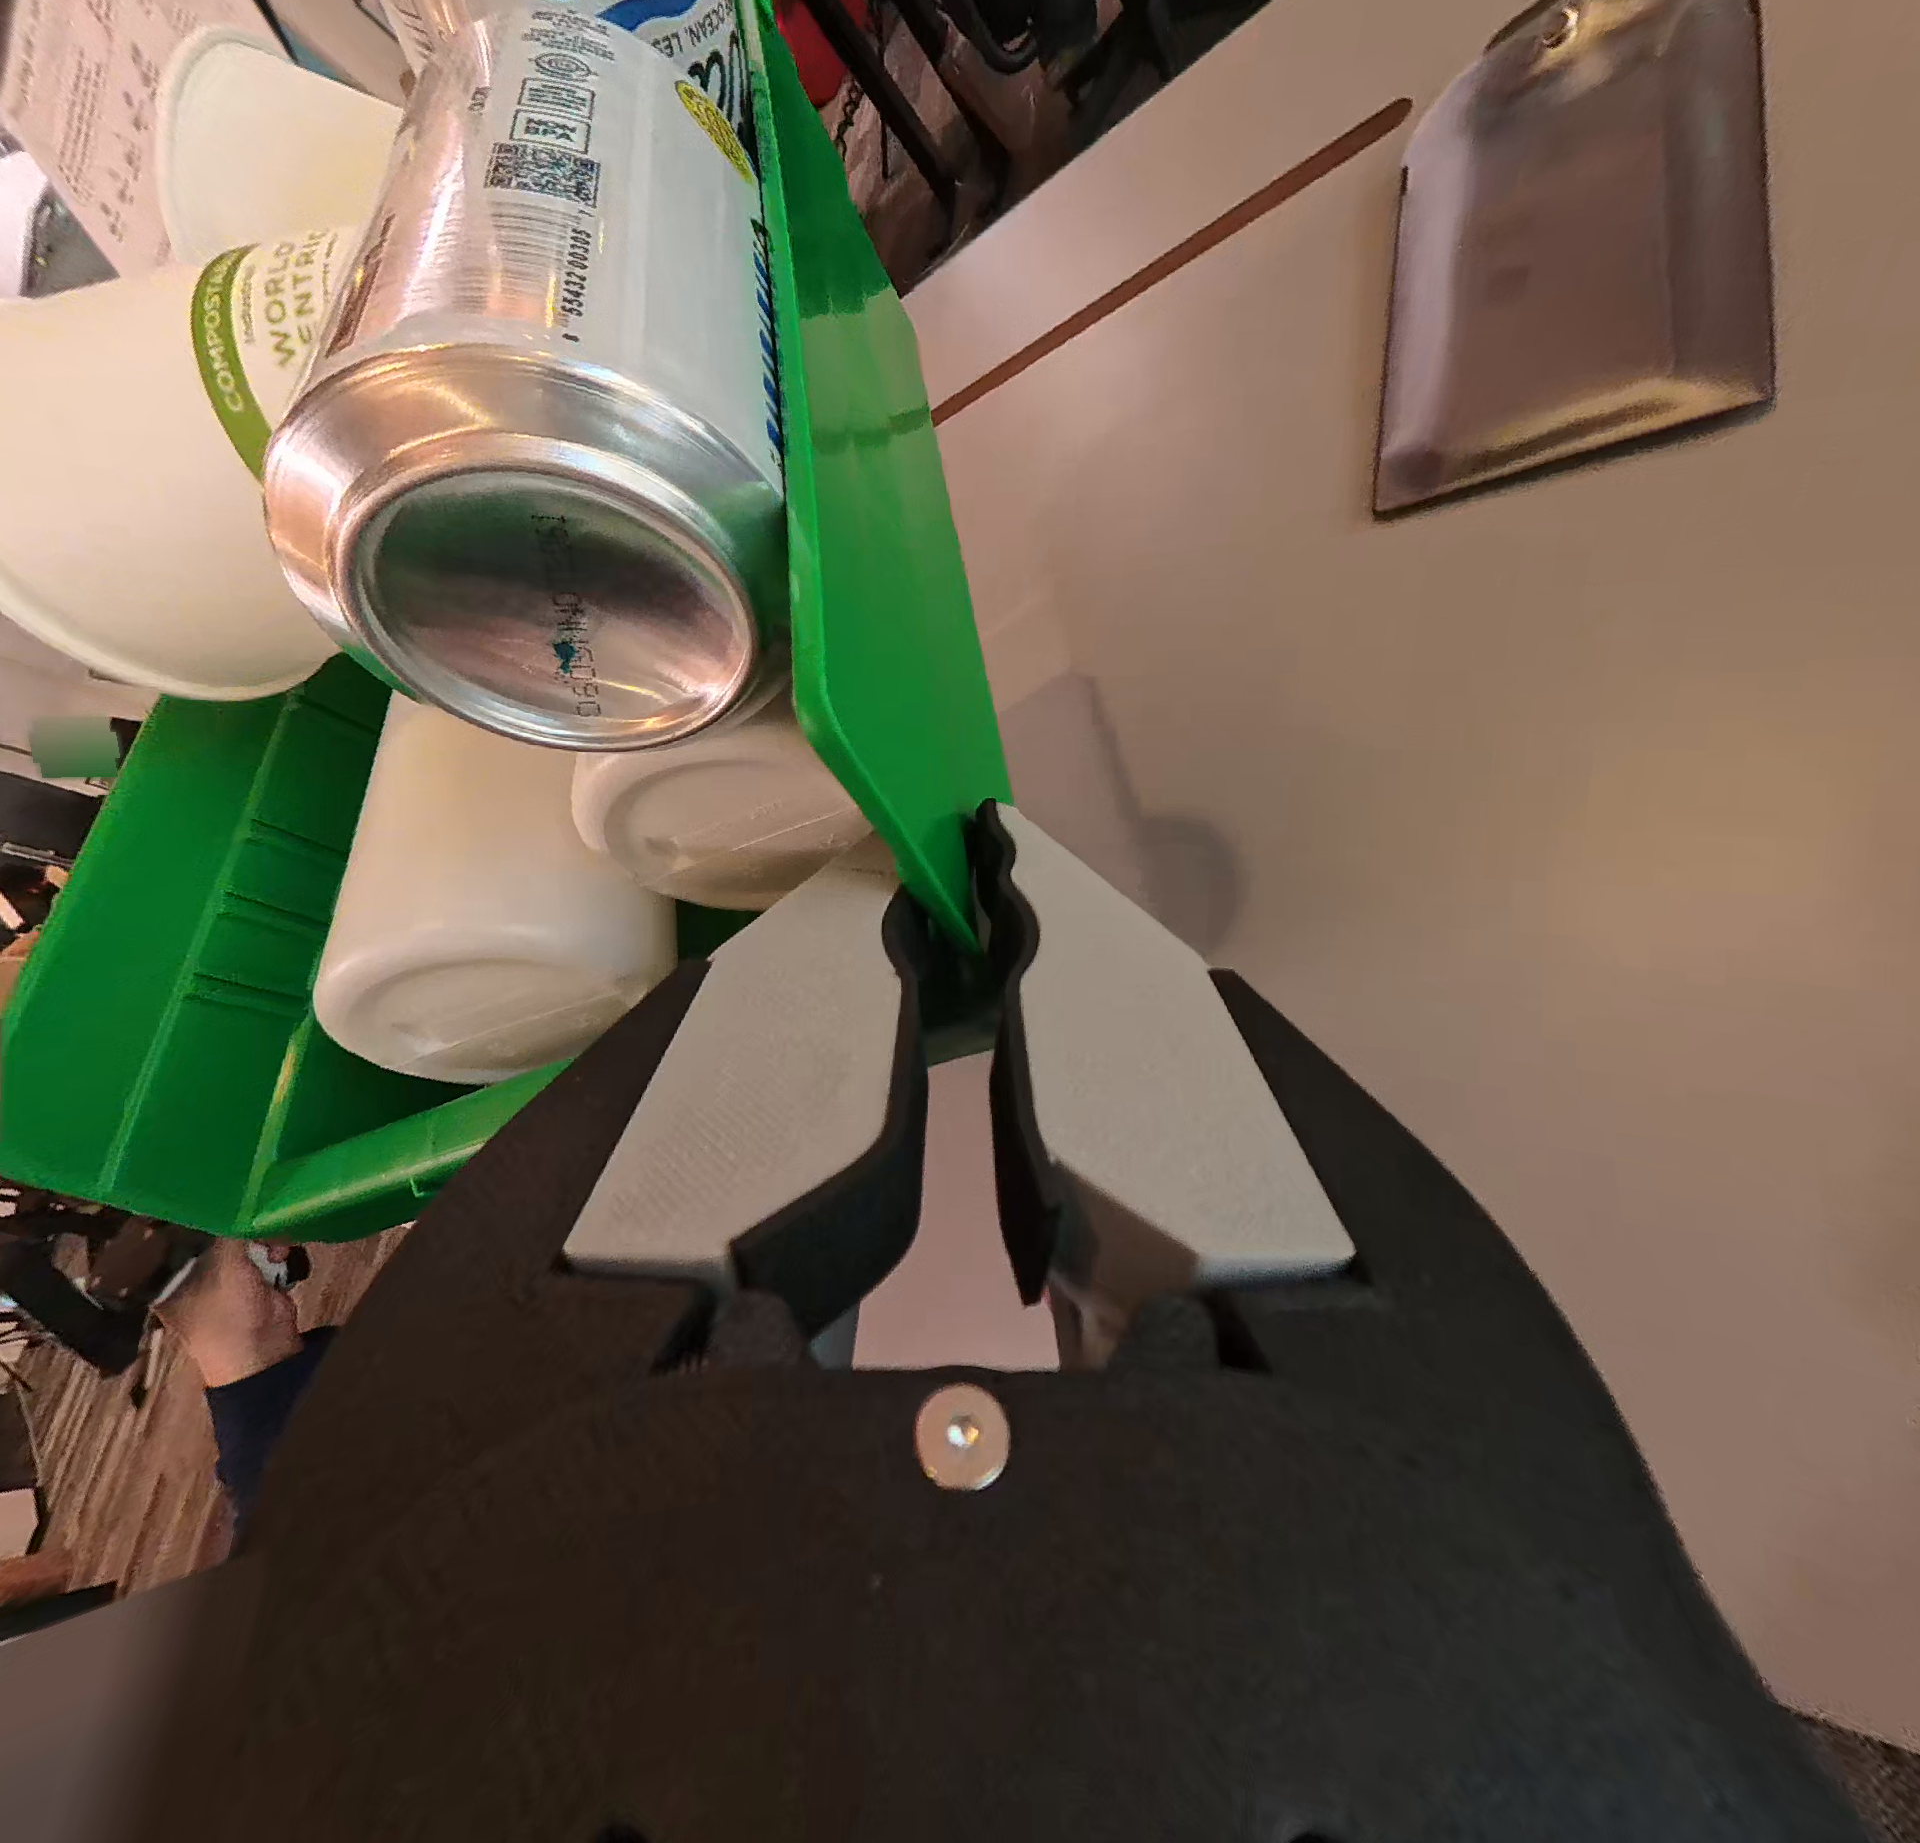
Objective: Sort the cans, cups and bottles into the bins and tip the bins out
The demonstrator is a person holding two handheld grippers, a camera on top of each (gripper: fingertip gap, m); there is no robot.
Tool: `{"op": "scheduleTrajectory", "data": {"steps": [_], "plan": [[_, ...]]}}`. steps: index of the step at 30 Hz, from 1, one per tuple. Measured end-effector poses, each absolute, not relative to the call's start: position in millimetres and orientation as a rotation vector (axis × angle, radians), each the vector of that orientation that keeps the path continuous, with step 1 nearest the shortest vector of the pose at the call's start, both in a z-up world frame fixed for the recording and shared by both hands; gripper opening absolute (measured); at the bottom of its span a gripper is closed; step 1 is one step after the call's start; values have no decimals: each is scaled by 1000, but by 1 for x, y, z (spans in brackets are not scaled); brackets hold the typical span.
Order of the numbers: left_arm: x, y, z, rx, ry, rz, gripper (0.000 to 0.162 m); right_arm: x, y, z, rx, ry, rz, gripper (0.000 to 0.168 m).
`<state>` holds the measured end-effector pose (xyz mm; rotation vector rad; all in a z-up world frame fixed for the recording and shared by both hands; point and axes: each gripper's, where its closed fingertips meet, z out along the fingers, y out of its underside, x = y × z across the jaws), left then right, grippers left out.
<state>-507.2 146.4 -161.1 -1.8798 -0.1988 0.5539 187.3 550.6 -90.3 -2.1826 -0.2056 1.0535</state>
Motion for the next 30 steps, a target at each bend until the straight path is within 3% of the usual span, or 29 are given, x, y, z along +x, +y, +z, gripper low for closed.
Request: {"op": "scheduleTrajectory", "data": {"steps": [17, 30], "plan": [[-515, 105, -129, -1788, -219, 606, 6, 50, 532, -23, -2154, -461, 1093, 4], [-526, 38, -116, -1735, -296, 697, 6, -170, 475, -18, -2149, -741, 1223, 4]]}}
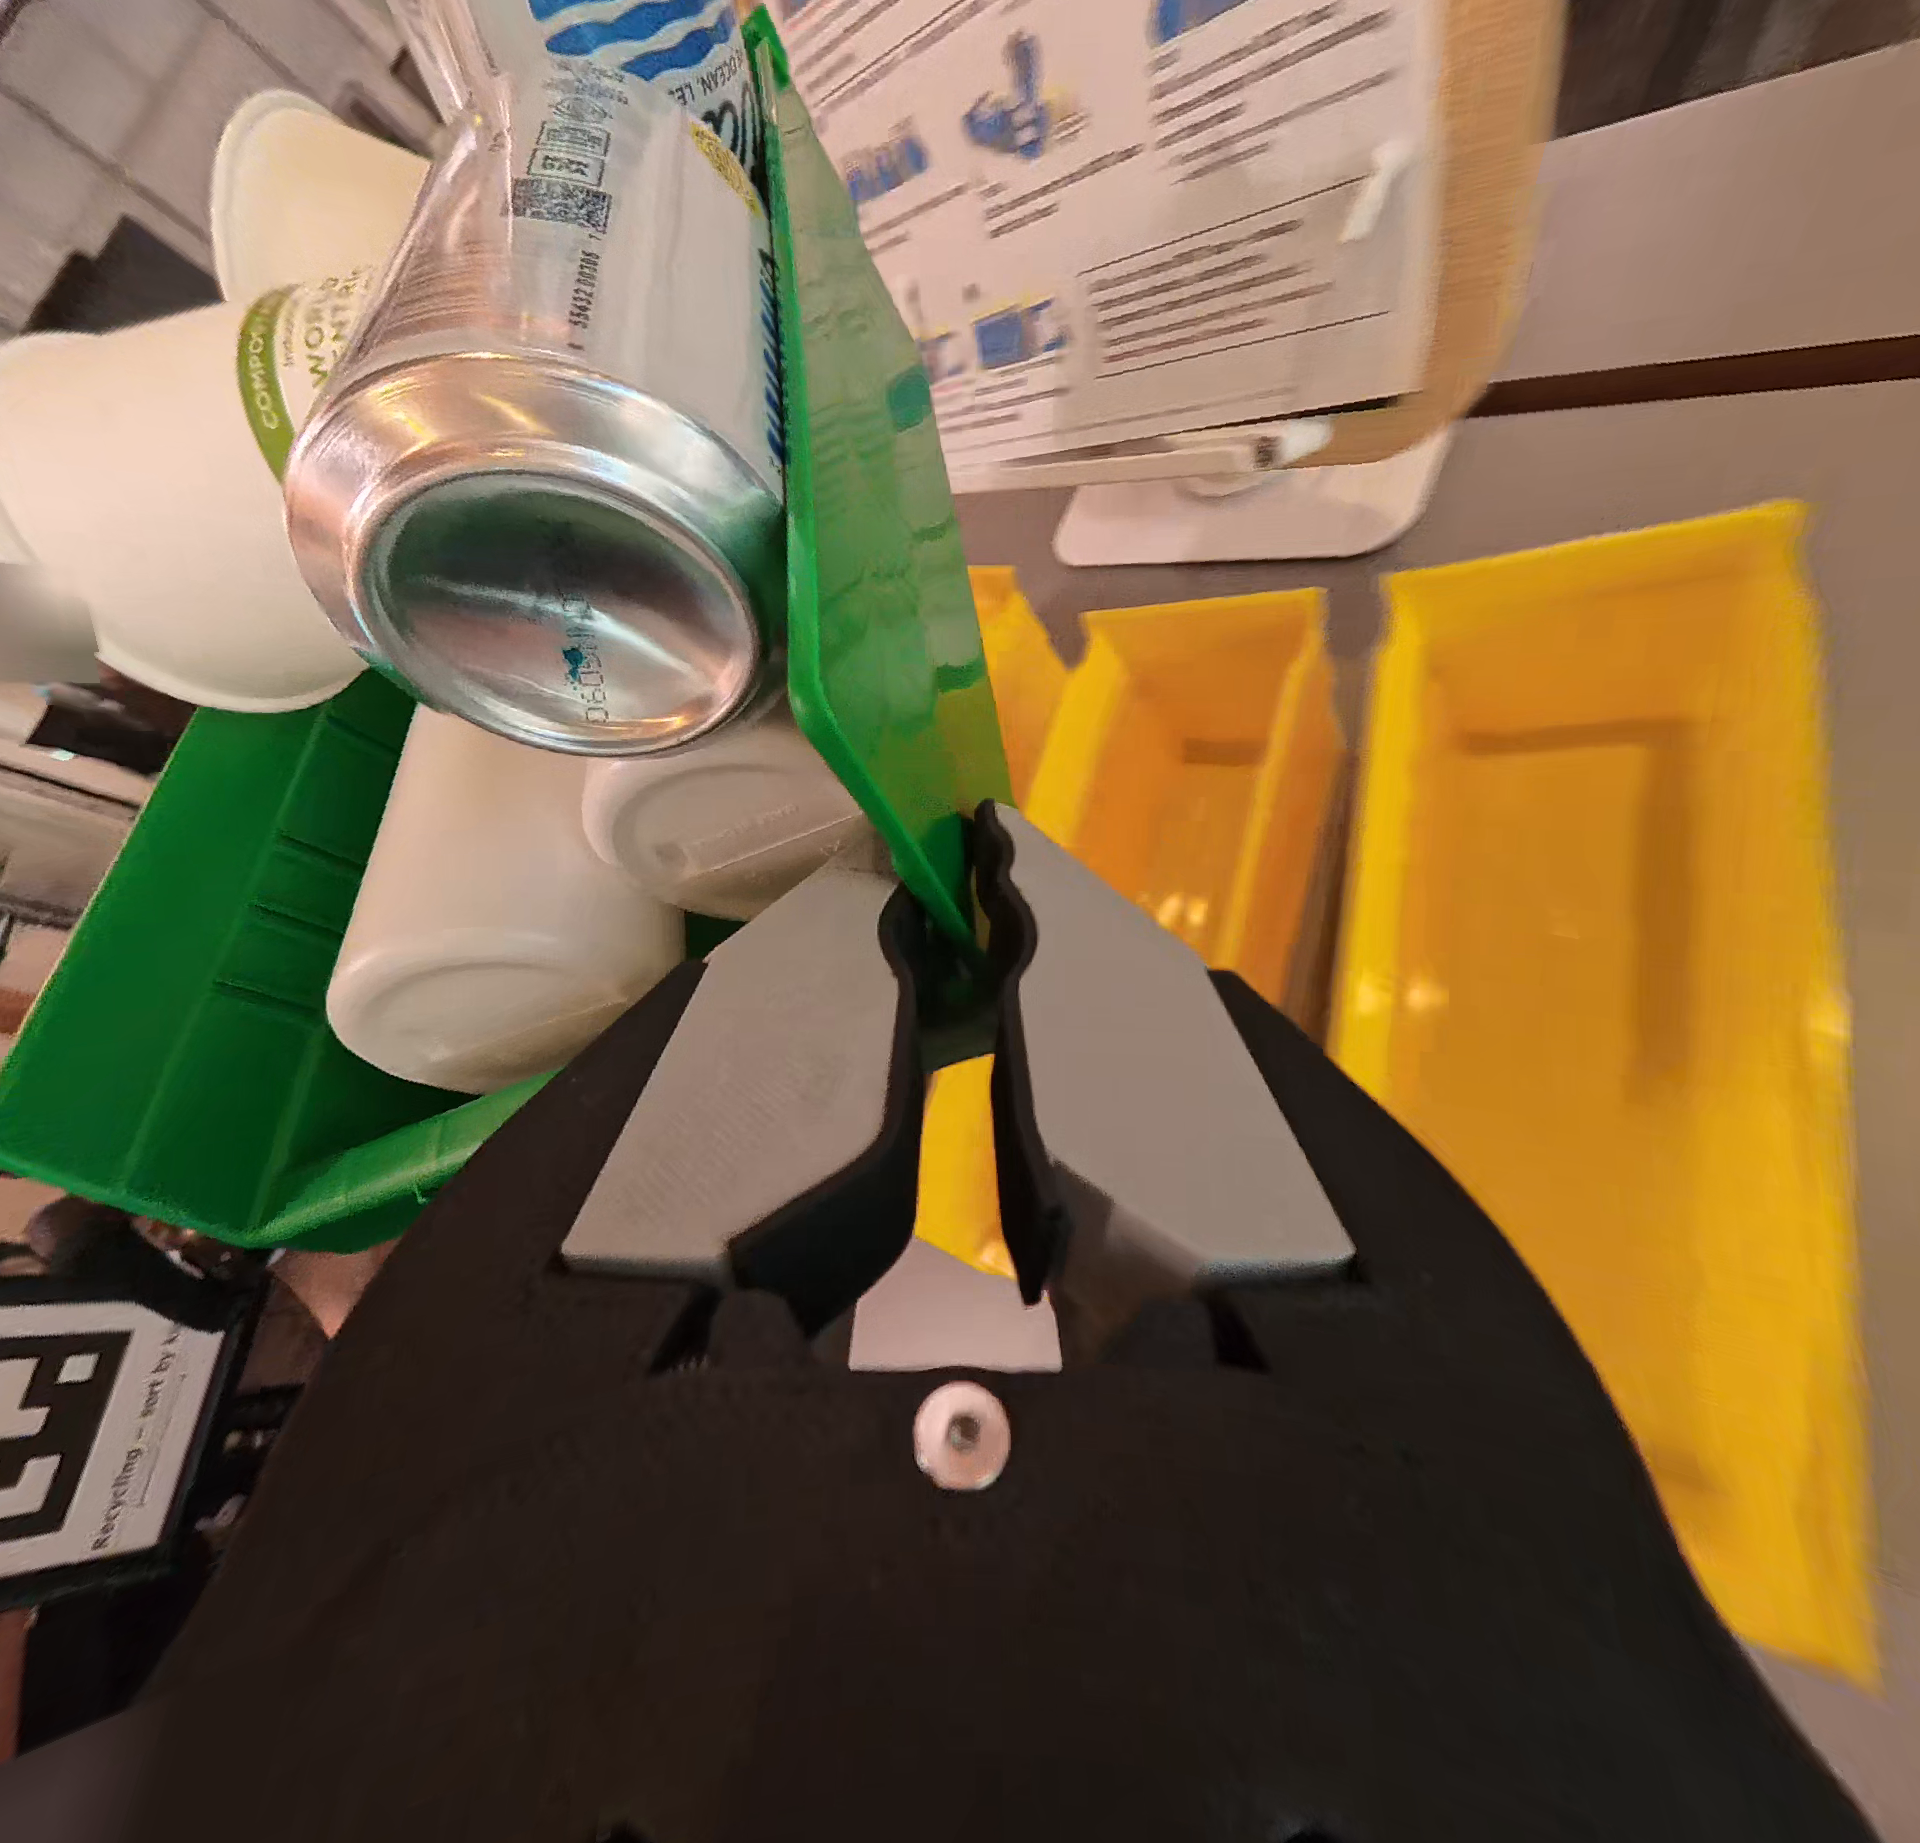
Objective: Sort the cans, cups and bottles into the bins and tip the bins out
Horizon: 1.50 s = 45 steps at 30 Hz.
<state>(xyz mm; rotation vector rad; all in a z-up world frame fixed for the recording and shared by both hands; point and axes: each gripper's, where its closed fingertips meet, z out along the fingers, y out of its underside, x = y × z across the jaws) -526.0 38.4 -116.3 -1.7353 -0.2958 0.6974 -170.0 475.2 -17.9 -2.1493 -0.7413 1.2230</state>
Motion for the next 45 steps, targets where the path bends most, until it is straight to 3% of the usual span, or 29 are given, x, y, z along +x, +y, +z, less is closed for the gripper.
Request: {"op": "scheduleTrajectory", "data": {"steps": [10, 19, 33, 35, 36, 38, 42, 45], "plan": [[-534, -19, -127, -1711, -377, 793, 6, -369, 381, -43, -2155, -1047, 1373, 4], [-520, -65, -128, -1673, -410, 855, 6, -490, 308, -97, -2204, -1207, 1393, 5], [-524, -80, -162, -1727, -435, 853, 6, -506, 268, -149, -2161, -1138, 1211, 8], [-526, -78, -166, -1732, -439, 855, 6, -499, 265, -164, -2260, -993, 1264, 15], [-526, -77, -168, -1735, -440, 854, 6, -495, 261, -171, -2306, -940, 1298, 27], [-529, -74, -173, -1759, -442, 852, 6, -487, 256, -167, -2259, -928, 1320, 31], [-534, -66, -179, -1771, -461, 822, 6, -478, 225, -150, -2089, -1099, 1239, 19], [-538, -60, -181, -1765, -478, 825, 6, -467, 176, -173, -2009, -1490, 1054, 6]]}}
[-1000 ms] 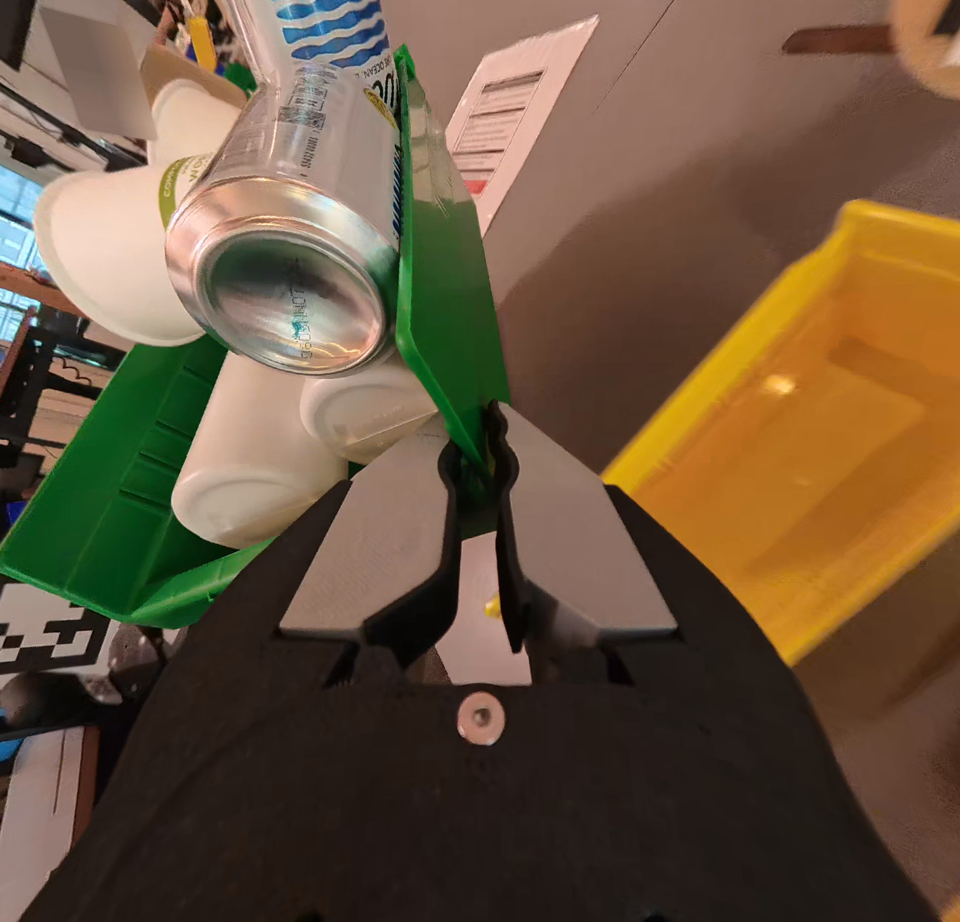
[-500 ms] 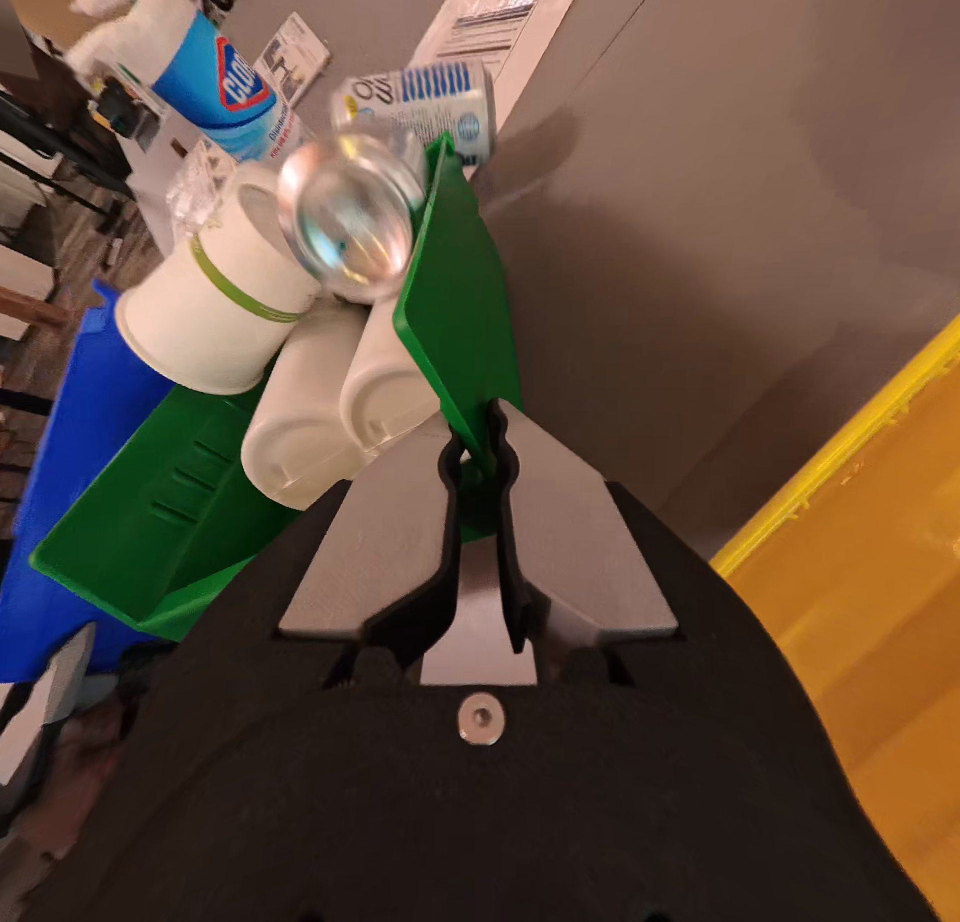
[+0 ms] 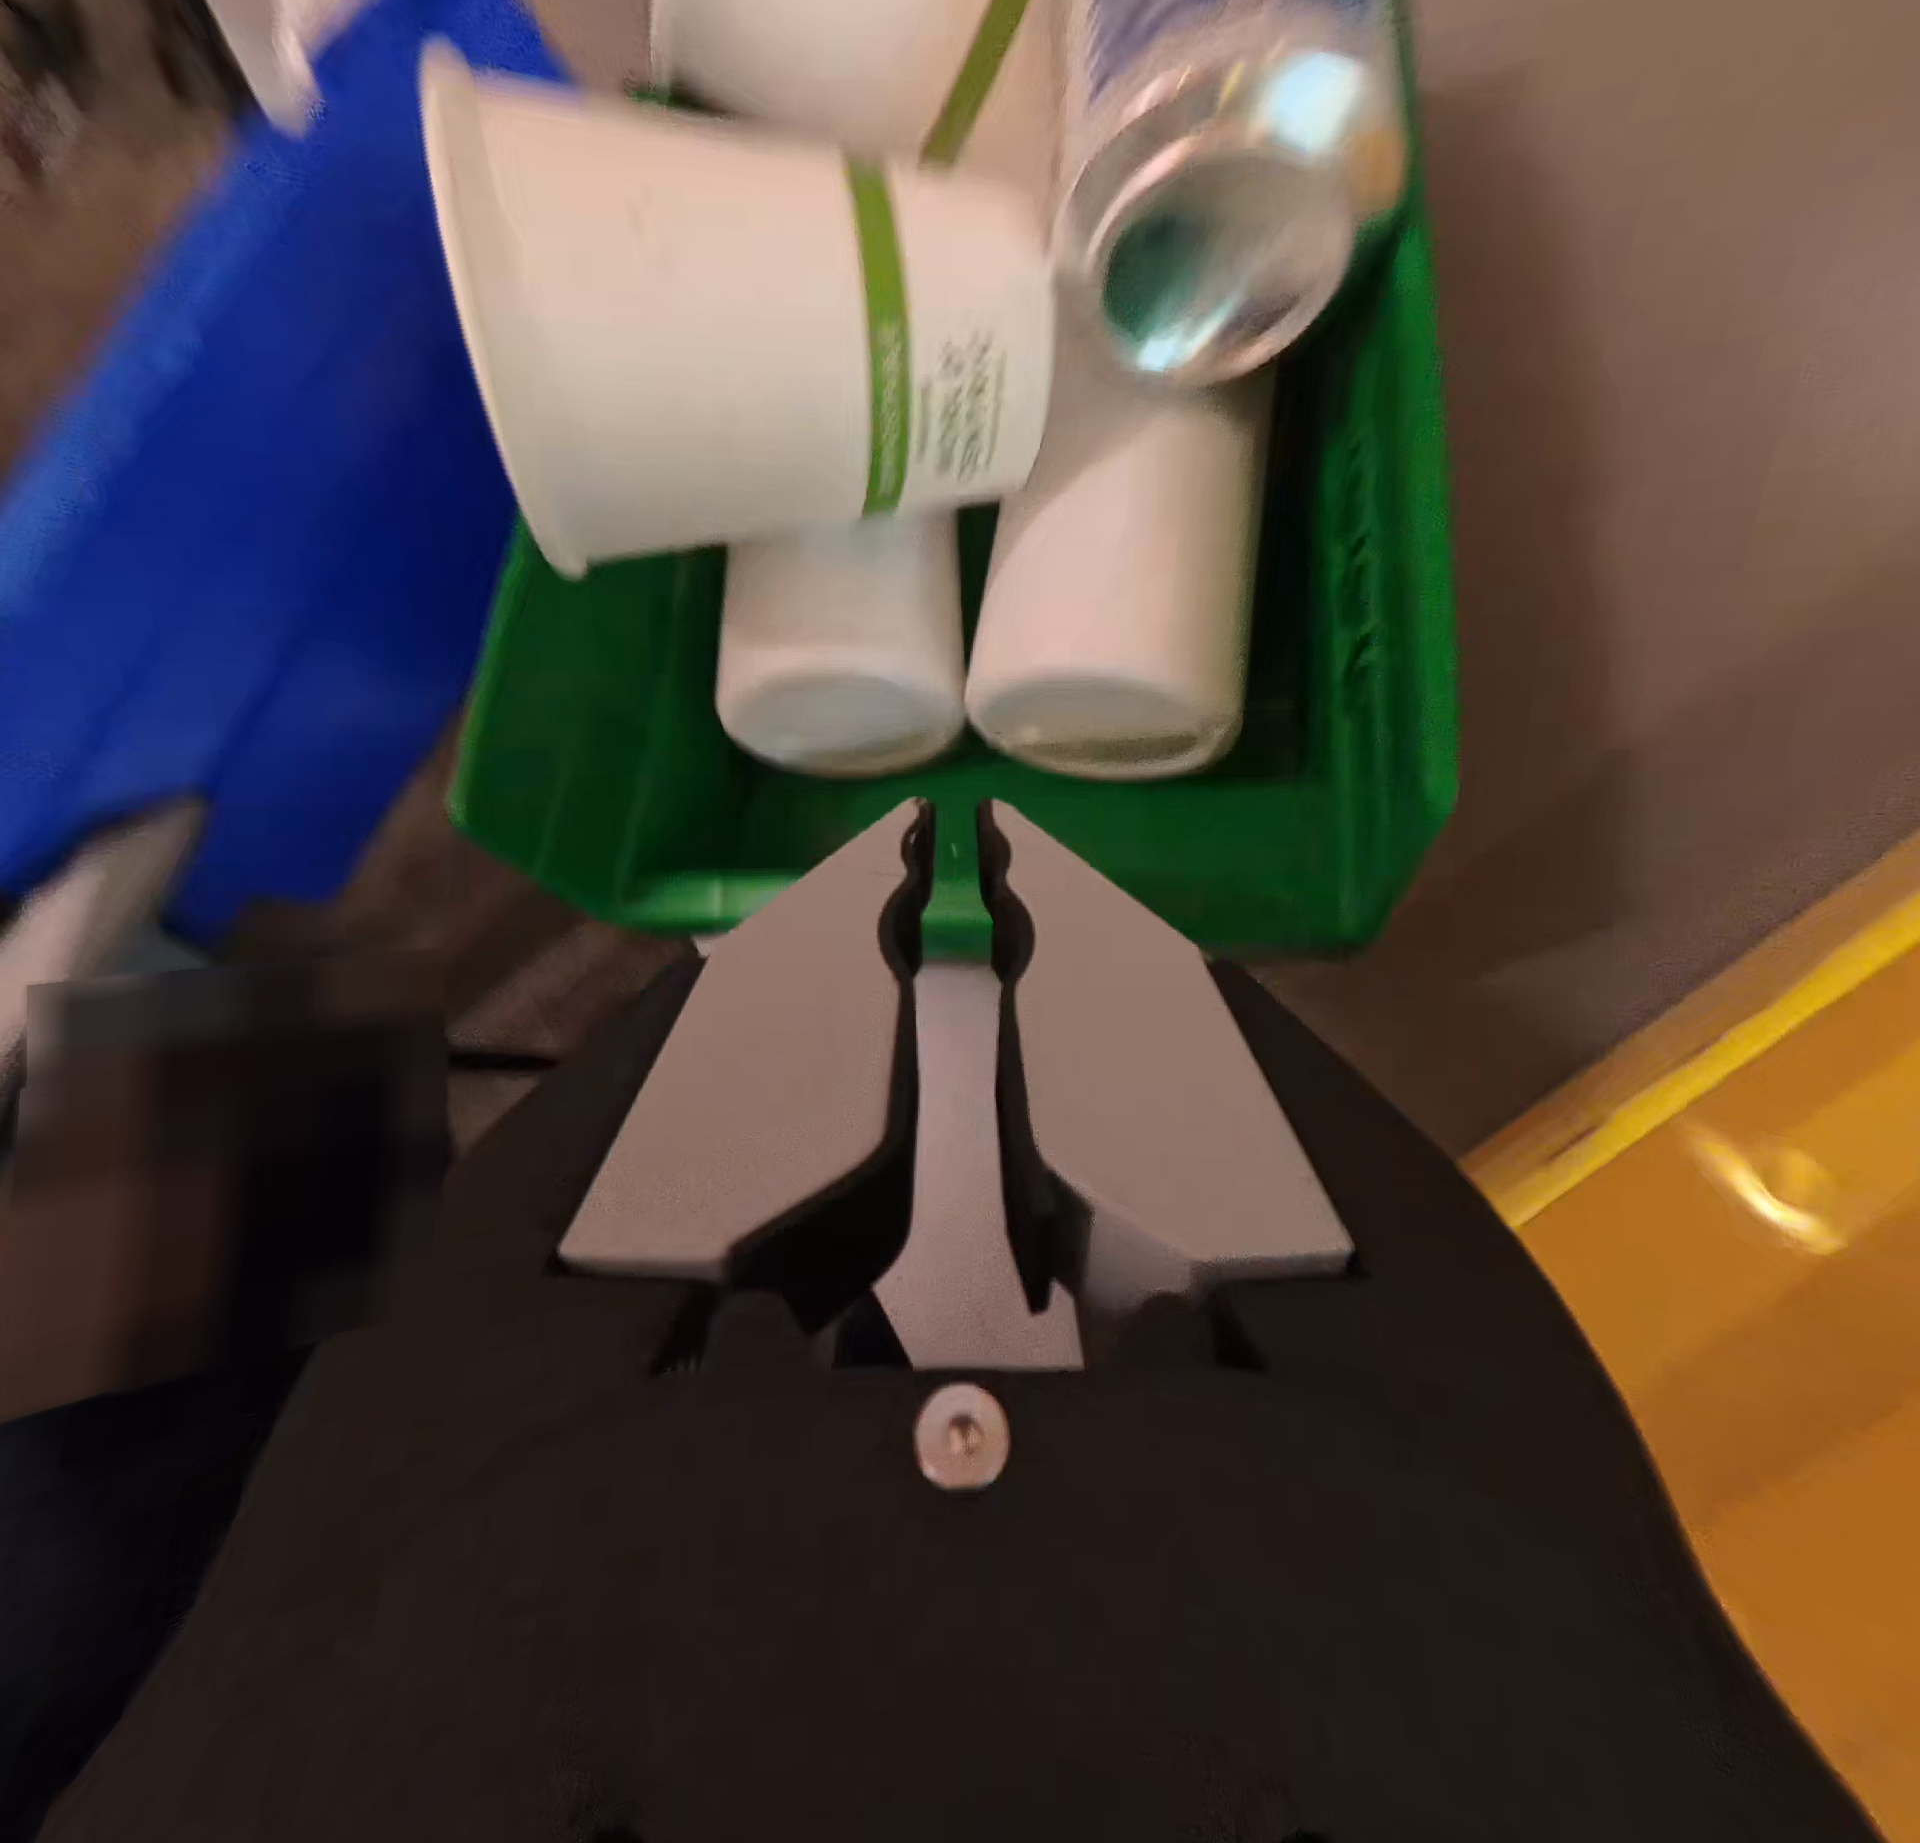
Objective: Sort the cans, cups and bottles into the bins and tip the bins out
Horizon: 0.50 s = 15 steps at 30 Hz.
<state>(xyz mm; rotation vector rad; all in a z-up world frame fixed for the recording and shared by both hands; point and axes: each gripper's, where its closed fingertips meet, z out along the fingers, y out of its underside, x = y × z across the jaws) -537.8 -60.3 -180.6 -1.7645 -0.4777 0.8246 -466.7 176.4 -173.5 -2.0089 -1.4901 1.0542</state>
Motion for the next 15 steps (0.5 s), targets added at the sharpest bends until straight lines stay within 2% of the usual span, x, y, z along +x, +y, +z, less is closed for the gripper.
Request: {"op": "scheduleTrajectory", "data": {"steps": [3, 5, 8, 13, 14, 15], "plan": [[-540, -58, -180, -1763, -485, 820, 6, -453, 147, -191, -1845, -1728, 936, 6], [-540, -59, -179, -1761, -487, 813, 6, -443, 131, -199, -1740, -1844, 908, 20], [-537, -61, -178, -1764, -480, 807, 7, -431, 111, -206, -1569, -1995, 914, 16], [-536, -61, -178, -1766, -480, 802, 7, -442, 81, -236, -1299, -2219, 802, 20], [-537, -61, -178, -1766, -483, 800, 7, -452, 76, -242, -1260, -2214, 771, 19], [-537, -60, -177, -1765, -486, 796, 7, -464, 73, -246, -1233, -2188, 728, 4]]}}
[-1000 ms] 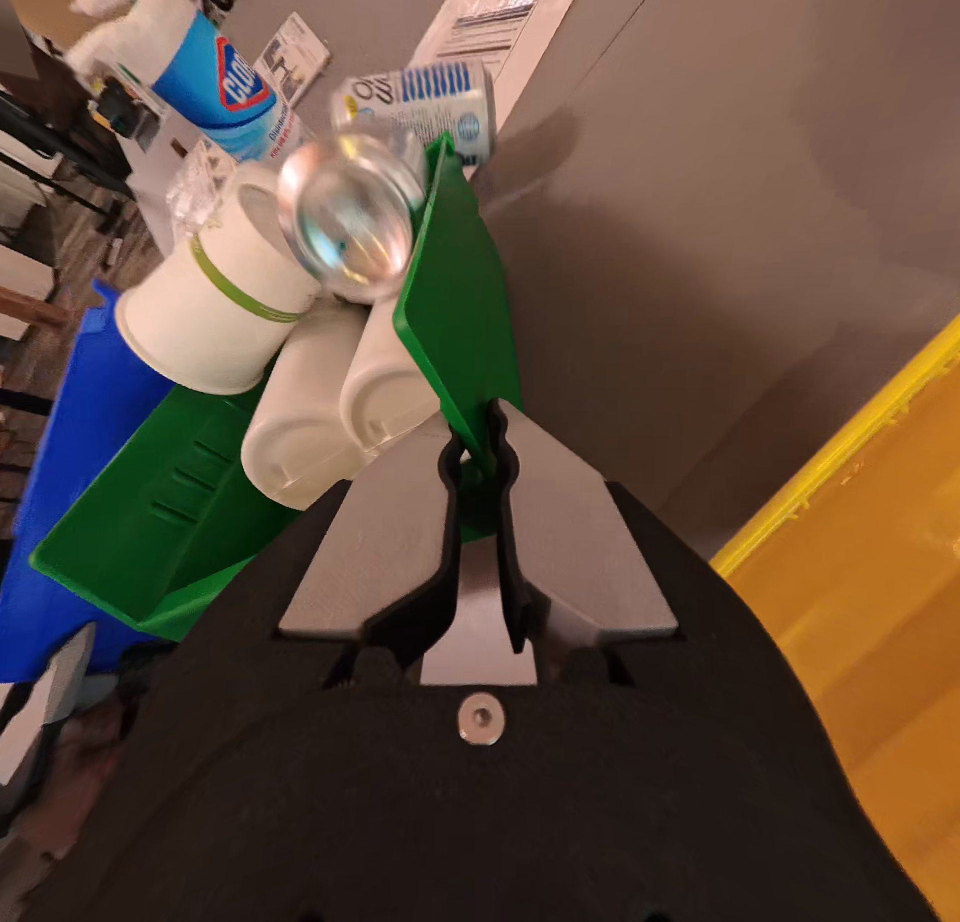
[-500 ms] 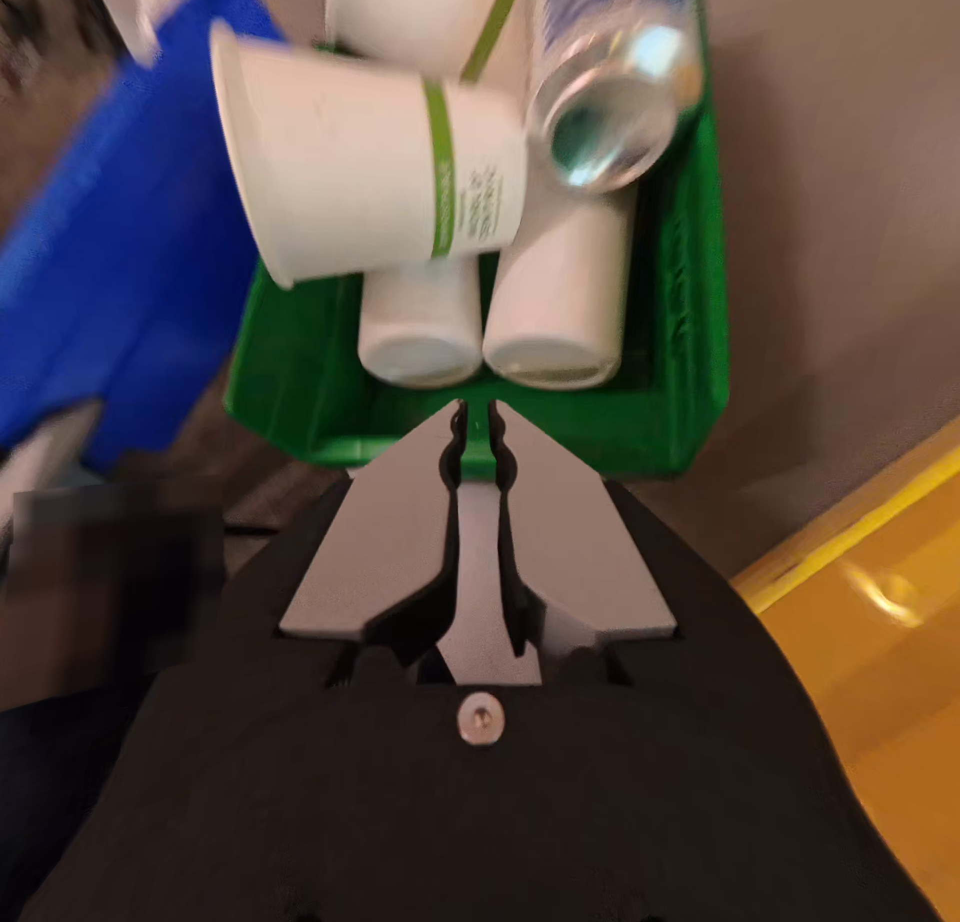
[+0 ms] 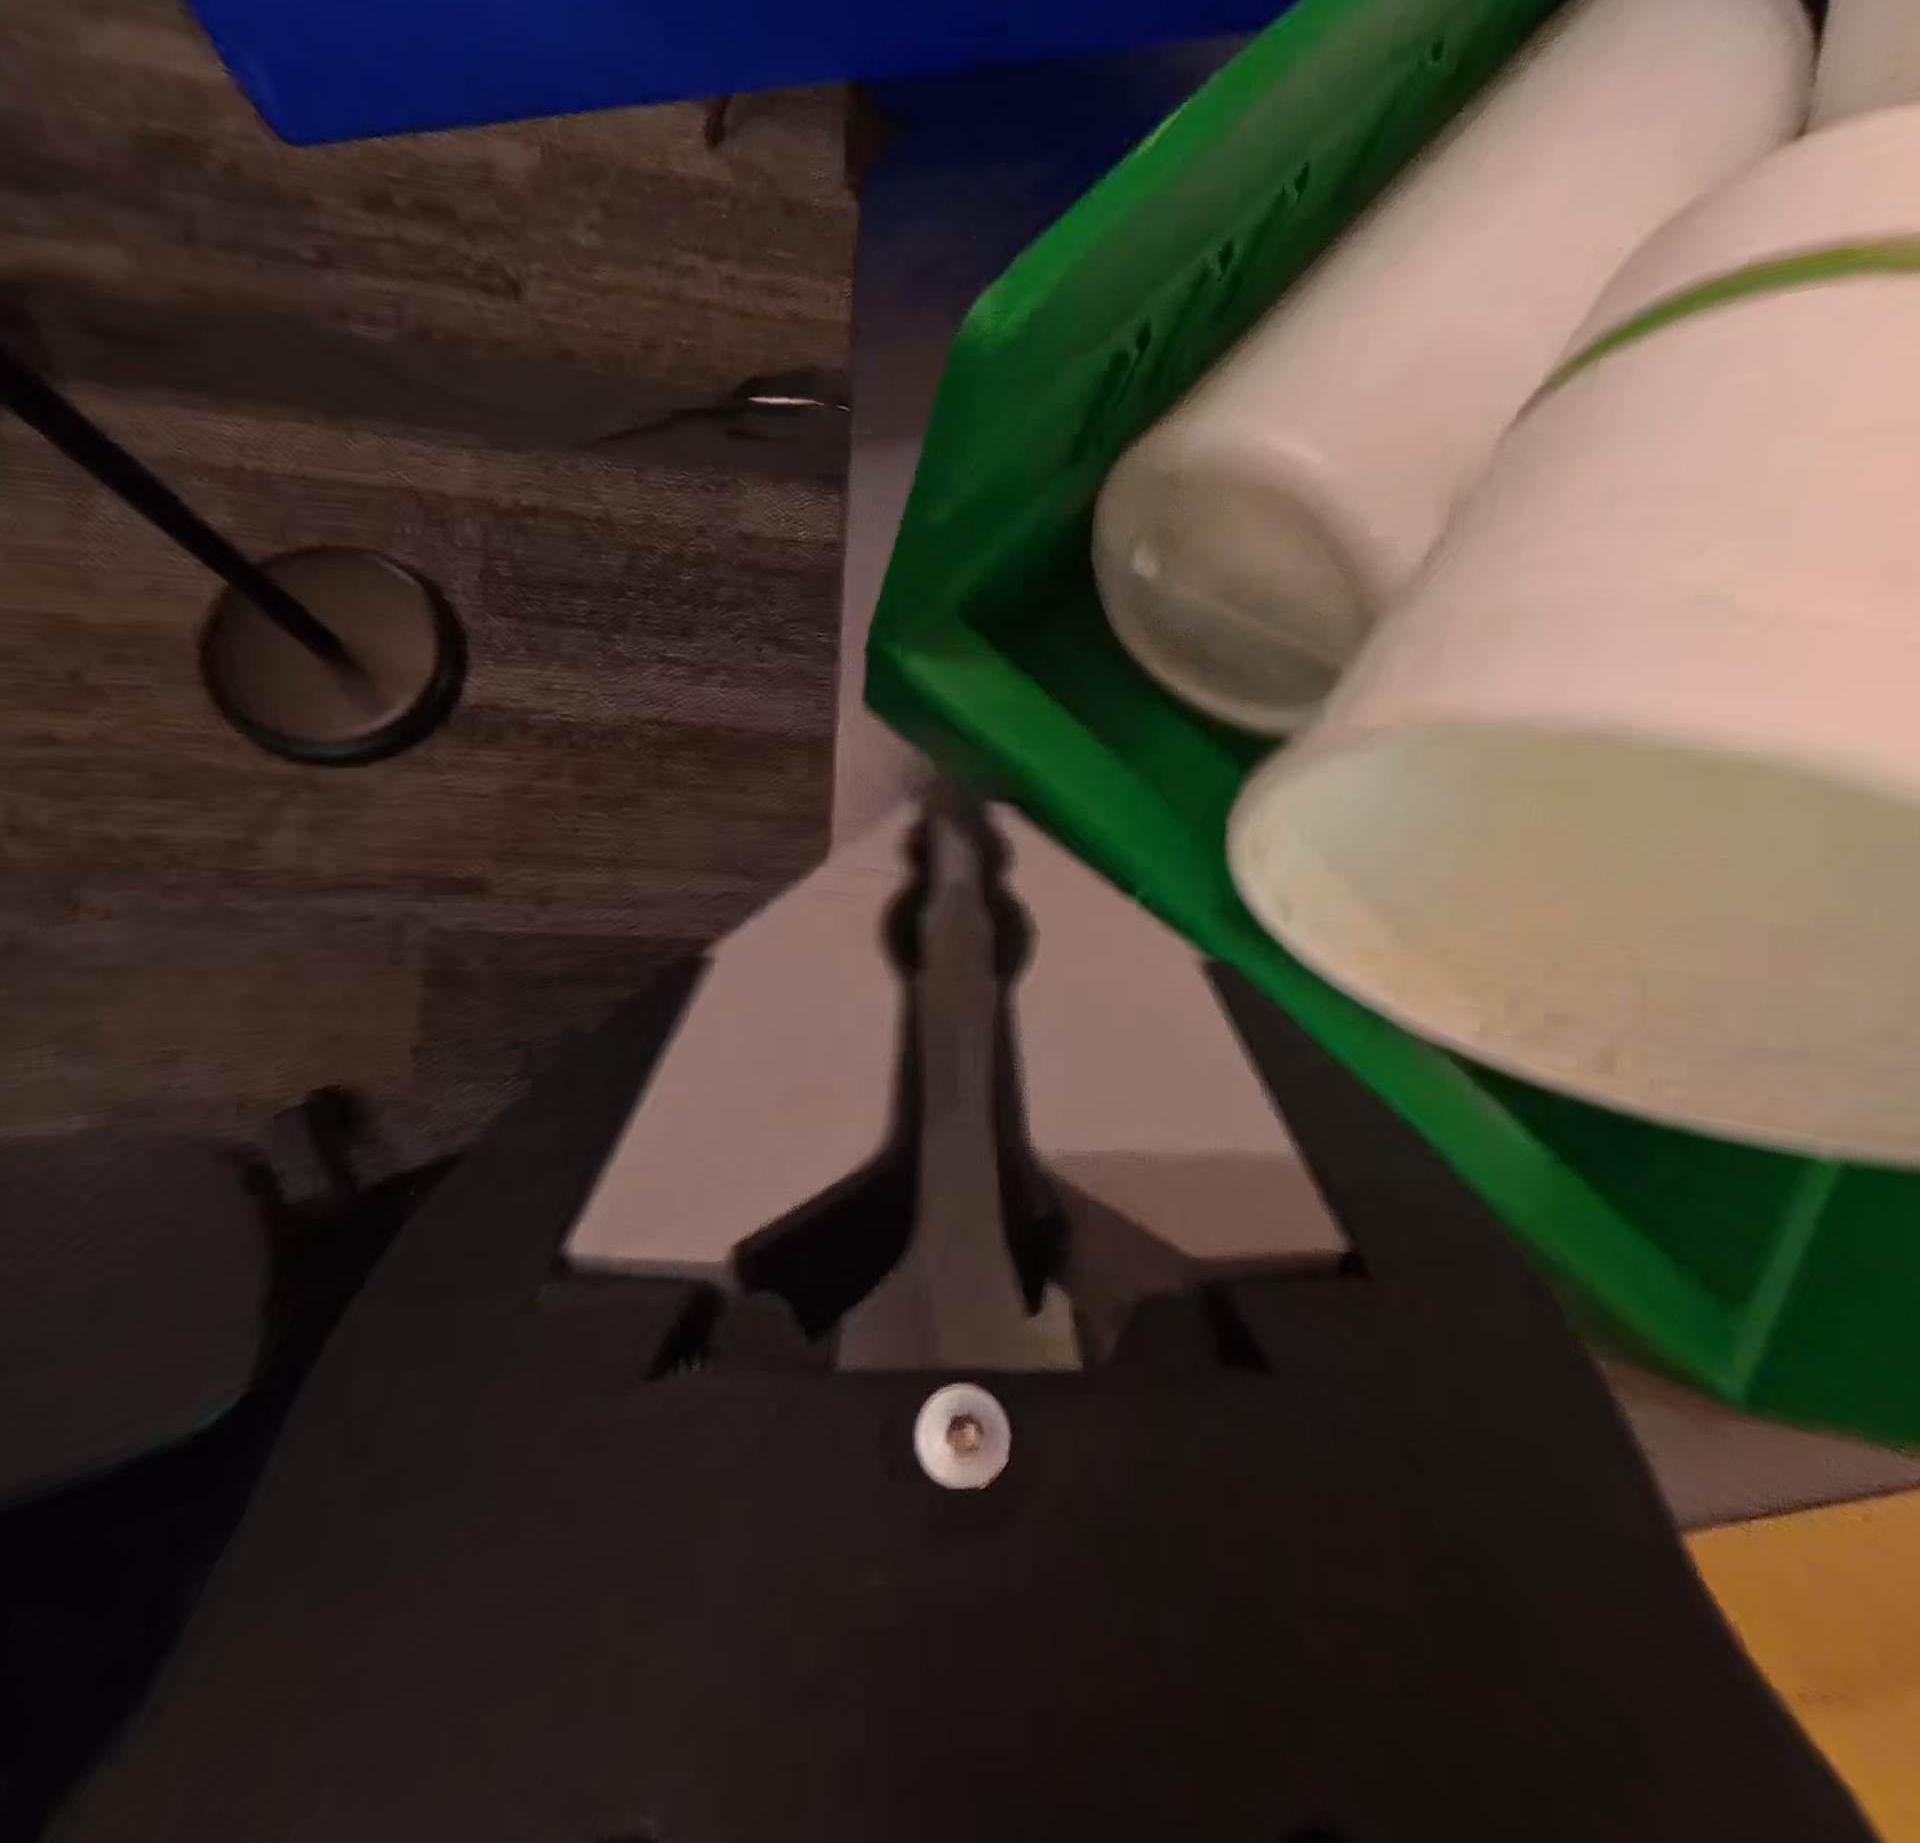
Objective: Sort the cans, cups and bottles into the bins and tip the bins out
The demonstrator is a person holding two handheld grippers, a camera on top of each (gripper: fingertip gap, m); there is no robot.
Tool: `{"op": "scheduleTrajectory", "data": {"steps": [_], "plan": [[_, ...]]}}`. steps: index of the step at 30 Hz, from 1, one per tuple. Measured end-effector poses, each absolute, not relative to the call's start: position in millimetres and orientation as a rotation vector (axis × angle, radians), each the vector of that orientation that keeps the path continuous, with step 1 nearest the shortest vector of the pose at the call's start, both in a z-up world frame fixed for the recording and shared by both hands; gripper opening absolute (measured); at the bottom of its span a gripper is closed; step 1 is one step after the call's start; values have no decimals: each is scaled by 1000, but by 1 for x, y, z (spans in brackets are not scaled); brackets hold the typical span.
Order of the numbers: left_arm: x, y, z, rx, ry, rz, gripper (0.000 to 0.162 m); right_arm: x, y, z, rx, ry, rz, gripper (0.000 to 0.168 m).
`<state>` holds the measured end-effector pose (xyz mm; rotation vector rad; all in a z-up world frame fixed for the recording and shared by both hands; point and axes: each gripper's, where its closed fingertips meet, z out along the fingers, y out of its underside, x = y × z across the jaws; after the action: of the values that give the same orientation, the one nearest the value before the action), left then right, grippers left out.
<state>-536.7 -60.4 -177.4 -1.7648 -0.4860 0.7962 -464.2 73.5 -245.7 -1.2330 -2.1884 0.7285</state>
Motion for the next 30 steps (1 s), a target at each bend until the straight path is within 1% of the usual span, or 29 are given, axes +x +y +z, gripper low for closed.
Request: {"op": "scheduleTrajectory", "data": {"steps": [1, 5, 8, 11, 14, 18, 22, 25, 30], "plan": [[-537, -60, -177, -1763, -488, 793, 7, -474, 68, -252, -1202, -2202, 703, 0], [-534, -61, -176, -1761, -470, 790, 7, -517, 71, -275, -1189, -2148, 545, 0], [-535, -66, -173, -1752, -468, 809, 7, -547, 51, -266, -1223, -2070, 659, 0], [-535, -79, -164, -1717, -497, 816, 8, -568, 38, -266, -1250, -2083, 615, 0], [-531, -97, -160, -1697, -513, 850, 7, -561, 27, -263, -1270, -2116, 648, 0], [-529, -116, -166, -1675, -530, 888, 6, -498, 19, -247, -1300, -2131, 893, 10], [-530, -123, -161, -1603, -554, 874, 4, -408, 44, -230, -1316, -2103, 1104, 9], [-518, -123, -133, -1513, -535, 874, 4, -338, 80, -219, -1364, -2046, 1160, 9], [-455, -83, -55, -1415, -293, 867, 3, -217, 156, -214, -1434, -1939, 1032, 9]]}}
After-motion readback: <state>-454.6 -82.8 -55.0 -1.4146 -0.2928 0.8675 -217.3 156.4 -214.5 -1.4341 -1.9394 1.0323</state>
